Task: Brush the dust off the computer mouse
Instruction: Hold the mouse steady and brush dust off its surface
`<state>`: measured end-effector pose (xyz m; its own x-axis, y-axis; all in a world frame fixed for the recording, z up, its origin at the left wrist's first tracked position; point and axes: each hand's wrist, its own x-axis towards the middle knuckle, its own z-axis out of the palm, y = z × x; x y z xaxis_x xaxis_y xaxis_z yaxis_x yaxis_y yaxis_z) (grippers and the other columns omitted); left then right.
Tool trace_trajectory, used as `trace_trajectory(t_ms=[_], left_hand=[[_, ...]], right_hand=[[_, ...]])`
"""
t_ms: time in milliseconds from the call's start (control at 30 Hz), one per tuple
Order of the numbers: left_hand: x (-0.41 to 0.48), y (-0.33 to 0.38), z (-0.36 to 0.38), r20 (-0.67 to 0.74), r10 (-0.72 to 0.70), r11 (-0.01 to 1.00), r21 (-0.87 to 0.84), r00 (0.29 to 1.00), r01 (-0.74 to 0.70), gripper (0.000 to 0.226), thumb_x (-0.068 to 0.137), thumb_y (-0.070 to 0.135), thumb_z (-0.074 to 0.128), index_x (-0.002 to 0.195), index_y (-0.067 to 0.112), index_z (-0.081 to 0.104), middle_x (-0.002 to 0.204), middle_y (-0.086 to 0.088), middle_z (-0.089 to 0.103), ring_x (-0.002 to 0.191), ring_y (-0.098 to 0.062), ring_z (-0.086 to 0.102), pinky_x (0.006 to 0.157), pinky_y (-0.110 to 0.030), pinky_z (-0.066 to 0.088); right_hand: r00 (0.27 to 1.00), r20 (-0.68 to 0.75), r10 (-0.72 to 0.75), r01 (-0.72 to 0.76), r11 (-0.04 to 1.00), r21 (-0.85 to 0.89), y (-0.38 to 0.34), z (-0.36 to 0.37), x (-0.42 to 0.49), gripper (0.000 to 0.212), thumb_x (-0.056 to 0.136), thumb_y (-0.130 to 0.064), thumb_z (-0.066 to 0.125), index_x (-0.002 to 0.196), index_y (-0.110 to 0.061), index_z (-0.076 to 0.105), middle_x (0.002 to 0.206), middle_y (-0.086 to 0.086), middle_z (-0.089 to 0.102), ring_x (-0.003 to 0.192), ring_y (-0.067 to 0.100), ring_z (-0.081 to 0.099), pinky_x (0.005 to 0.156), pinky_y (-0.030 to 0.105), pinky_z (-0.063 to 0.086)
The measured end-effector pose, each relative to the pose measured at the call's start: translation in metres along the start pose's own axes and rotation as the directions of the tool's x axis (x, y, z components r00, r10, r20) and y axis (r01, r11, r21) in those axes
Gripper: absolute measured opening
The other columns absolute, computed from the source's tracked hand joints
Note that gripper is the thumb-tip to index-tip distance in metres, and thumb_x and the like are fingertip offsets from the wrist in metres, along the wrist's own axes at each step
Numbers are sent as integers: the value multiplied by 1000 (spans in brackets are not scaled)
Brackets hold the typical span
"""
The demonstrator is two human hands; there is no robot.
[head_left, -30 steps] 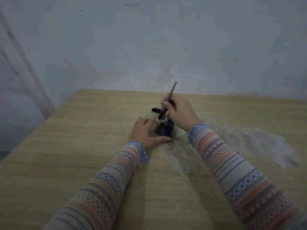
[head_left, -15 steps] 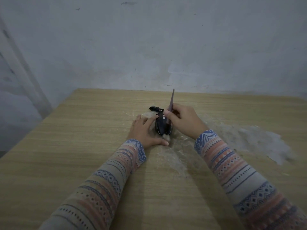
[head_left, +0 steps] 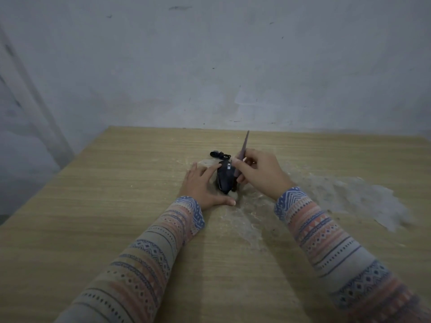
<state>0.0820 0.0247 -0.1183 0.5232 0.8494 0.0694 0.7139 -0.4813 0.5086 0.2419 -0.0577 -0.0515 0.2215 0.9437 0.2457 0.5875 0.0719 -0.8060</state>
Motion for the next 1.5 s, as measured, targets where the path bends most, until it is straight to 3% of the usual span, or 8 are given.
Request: trace_trajectory(t_ms=[200,367,567,733,867,1033,1167,1500], left_hand=[[-1,-1,0,-9,8,997,-72,1000,-8,90,66,71,64,144,42,29,154,-3,30,147,-27,3,119,-46,8],[4,-5,5,-106,-5,984,-179,994,-14,43,99,43,36,140,35,42,149,-4,40,147,-28,12,119,-45,8],[5,-8,7,-82,1,987,-161,997,-14,44,95,49,41,139,41,40,149,-2,40,147,-26,9,119,-45,8],[5,-6,7,-102,-5,989,-147,995,-10,48,91,55,45,137,43,42,149,-2,41,147,-27,10,119,-46,9],[5,-5,6,-86,-17,989,-147,996,4,49,90,59,44,137,45,41,150,-1,39,147,-25,9,119,-45,7],[5,-5,6,-91,-11,989,-146,996,-2,49,90,58,44,137,44,41,150,-2,38,147,-26,9,119,-46,8],[6,-4,5,-76,-17,990,-142,997,6,50,90,59,44,137,45,40,151,-1,37,147,-25,8,119,-45,7],[6,-5,5,-84,-14,990,-140,996,3,49,89,60,44,136,45,41,150,0,39,147,-25,9,119,-47,9]], right_hand=[[991,-134,-28,21,998,-54,8,-5,-3,11,93,-26,60,82,-29,63,69,5,72,61,17,72,68,46,61],[995,-96,-7,25,981,191,13,-2,-18,7,93,-23,62,91,-19,67,71,0,74,64,15,73,66,39,63],[965,-243,-100,124,989,85,23,-1,-38,6,87,-34,59,83,-35,64,75,0,72,69,20,72,65,46,61],[969,-224,-106,151,970,192,20,5,-42,7,86,-30,60,84,-34,65,75,-5,72,68,9,73,63,31,62],[936,-331,-118,153,985,81,25,1,-42,10,86,-32,57,80,-39,61,73,-3,69,66,18,71,61,43,62],[974,-228,-12,78,956,283,26,8,-40,7,91,-16,62,88,-20,67,72,0,73,65,11,73,60,22,59],[941,-338,24,64,967,247,30,5,-37,13,91,-15,62,84,-26,65,74,0,72,66,8,73,60,22,59],[957,-285,61,51,928,368,37,-2,-37,12,93,-10,61,88,-19,68,74,3,74,68,17,74,63,23,59]])
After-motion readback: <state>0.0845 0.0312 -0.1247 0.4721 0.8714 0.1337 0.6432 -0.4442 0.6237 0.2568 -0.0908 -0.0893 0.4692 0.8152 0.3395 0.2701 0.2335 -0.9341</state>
